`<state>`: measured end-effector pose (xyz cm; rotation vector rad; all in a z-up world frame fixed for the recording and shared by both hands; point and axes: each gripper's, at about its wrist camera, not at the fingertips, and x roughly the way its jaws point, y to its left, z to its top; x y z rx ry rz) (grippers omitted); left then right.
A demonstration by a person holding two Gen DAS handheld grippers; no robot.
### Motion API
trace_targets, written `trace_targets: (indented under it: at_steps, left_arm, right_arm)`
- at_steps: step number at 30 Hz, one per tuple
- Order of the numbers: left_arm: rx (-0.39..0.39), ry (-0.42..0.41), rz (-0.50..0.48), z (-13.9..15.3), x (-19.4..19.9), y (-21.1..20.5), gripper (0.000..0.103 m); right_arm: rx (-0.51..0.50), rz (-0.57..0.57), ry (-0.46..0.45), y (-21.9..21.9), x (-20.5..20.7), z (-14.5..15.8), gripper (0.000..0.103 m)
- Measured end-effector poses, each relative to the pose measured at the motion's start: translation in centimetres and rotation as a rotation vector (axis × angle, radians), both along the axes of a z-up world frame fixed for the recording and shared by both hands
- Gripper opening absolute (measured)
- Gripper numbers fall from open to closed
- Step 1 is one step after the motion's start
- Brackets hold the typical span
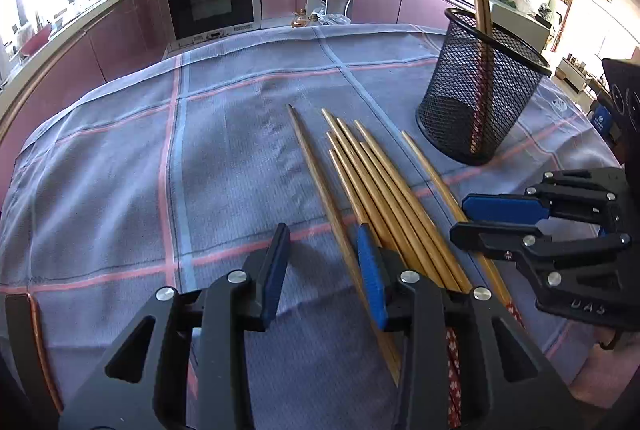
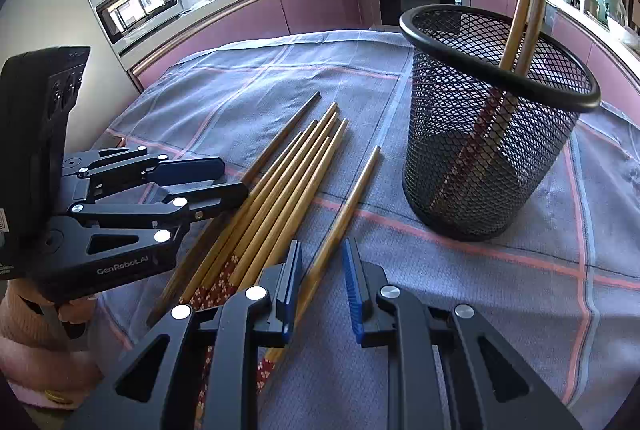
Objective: Organize utensils
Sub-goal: 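Move the left gripper back to the bundle and grasp a chopstick while the right gripper grasps another, then lift the left gripper's chopstick upright while the right gripper raises its chopstick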
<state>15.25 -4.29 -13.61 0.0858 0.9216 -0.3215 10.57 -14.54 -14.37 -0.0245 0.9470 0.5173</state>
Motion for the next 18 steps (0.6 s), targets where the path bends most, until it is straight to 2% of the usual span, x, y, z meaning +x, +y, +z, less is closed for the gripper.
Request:
trace_targets:
  at_steps: [3, 6, 18]
  left_arm:
    - [-0.002, 0.003, 0.001, -0.1, 0.6, -0.3, 0.026]
    - [-0.014, 0.004, 0.005, -0.1, 0.9, -0.5, 0.013]
    - [-0.089, 0.001, 0.076, 0.2, -0.5, 0.7, 0.008]
  right_arm:
    - [0.013, -0.009, 0.004, 0.0, 0.3, 0.0, 0.019]
    - [0.024, -0.022, 0.007, -0.1, 0.4, 0.0, 0.015]
    - [0.110, -0.045, 0.028, -1.4, 0.3, 0.3, 0.006]
